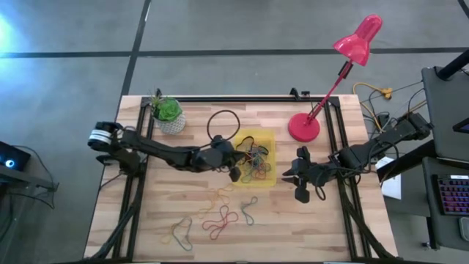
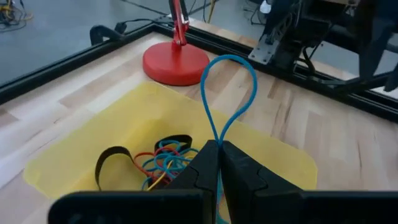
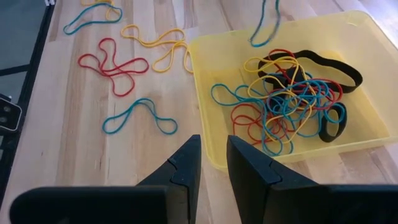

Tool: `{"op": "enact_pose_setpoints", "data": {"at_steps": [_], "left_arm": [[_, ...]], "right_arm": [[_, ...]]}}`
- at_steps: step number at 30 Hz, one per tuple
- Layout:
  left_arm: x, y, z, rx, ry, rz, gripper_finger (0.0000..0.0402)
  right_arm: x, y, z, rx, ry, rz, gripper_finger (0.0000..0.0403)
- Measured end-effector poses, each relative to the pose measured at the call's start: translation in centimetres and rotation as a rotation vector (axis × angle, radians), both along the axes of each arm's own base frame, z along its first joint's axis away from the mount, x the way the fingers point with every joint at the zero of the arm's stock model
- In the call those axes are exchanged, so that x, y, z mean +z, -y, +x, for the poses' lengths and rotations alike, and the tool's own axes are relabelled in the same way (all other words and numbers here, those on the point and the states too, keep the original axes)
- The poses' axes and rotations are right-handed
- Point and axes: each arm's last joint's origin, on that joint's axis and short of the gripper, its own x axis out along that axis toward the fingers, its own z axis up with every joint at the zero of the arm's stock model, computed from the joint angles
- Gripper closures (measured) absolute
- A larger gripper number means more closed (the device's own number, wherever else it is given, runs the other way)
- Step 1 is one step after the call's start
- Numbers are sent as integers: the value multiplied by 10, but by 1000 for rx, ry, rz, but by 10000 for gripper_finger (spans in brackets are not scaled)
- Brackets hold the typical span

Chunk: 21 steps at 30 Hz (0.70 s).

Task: Pick and place rubber bands into bin
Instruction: Put the left blue rubber band into the bin

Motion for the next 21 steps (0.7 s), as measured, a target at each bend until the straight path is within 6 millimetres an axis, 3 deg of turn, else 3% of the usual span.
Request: {"op": "enact_pose_setpoints", "data": {"at_steps": [21], "left_arm": [[-4, -12, 4, -30, -16, 22, 401]], "right_arm": [[-1, 0, 0, 0, -6, -3, 335]]}}
